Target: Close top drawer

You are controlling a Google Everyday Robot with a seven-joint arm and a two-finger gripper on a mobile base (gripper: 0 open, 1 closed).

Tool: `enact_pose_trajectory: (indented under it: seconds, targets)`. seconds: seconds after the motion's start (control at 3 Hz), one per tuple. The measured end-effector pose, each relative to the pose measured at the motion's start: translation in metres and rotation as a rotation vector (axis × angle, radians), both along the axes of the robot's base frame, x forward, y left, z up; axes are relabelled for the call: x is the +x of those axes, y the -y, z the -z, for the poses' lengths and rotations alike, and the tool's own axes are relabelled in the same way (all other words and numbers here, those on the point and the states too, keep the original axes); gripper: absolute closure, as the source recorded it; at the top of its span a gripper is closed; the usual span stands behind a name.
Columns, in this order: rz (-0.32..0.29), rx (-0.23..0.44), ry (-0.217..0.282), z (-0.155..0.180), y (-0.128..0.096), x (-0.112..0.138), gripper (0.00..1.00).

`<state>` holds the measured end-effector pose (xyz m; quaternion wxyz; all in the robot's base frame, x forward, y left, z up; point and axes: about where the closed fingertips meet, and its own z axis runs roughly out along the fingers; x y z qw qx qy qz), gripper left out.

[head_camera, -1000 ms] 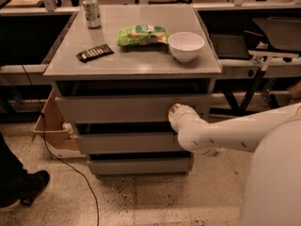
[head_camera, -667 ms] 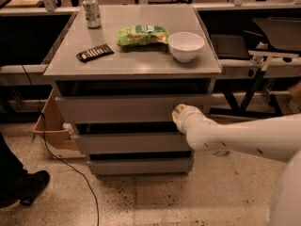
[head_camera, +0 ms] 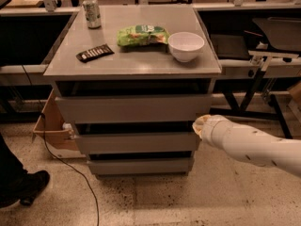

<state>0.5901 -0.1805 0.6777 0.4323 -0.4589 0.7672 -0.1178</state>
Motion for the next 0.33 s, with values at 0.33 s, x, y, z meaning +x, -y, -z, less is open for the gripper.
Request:
enact_pose_trajectory:
  seconds: [0.33]
  targets:
    - [-0.007,0.001,-0.014,0.0014,-0.0012,-0.0031,0.73]
